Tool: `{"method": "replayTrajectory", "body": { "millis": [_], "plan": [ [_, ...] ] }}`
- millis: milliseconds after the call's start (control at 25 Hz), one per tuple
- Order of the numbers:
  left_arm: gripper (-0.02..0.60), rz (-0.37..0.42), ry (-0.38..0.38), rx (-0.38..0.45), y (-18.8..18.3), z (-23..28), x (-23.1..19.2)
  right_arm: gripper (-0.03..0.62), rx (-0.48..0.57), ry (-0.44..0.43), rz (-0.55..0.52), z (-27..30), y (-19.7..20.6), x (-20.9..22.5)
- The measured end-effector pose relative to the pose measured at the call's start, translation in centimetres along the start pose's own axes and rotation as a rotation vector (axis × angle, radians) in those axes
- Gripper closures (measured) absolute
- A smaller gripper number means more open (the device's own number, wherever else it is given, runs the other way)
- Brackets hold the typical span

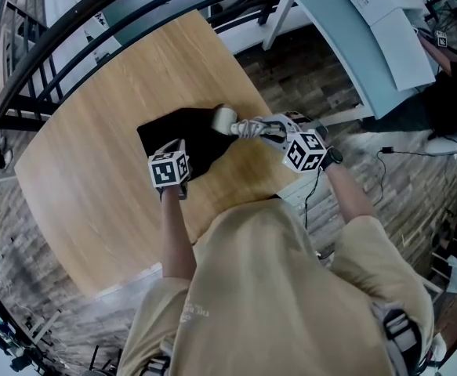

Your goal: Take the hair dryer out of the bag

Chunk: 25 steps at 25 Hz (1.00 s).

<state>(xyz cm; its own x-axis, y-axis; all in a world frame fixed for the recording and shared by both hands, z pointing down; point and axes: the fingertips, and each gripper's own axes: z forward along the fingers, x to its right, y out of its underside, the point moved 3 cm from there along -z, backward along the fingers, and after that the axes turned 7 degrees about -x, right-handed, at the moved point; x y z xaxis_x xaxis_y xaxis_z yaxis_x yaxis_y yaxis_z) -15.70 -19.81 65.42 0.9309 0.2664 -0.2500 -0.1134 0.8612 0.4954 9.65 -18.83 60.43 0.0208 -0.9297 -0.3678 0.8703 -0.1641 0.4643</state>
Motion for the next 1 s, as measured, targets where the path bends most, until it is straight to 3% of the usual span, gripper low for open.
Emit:
{"method": "replayTrajectory", "body": {
  "millis": [360, 640, 880, 1000],
  "plan": [
    [0.566, 0.011, -0.002, -0.016, 0.5, 0.1, 0.4, 0.451, 0.095, 0.084, 0.194, -2.7, -0.1, 1.3],
    [0.566, -0.042, -0.031, 0.004, 1.3, -1.0, -1.3, 0.456, 0.034, 0.162, 0.338, -3.0, 2.2, 0.5],
    [0.566, -0.058, -0.036, 0.020, 1.5, -1.4, -1.3, 0.461, -0.048, 0.241, 0.437, -0.8, 2.5, -3.3],
    [0.566, -0.053, -0.036, 0.027, 1.7, -1.6, -0.9, 0.462, -0.084, 0.275, 0.536, 1.0, 3.3, -5.4]
  ]
}}
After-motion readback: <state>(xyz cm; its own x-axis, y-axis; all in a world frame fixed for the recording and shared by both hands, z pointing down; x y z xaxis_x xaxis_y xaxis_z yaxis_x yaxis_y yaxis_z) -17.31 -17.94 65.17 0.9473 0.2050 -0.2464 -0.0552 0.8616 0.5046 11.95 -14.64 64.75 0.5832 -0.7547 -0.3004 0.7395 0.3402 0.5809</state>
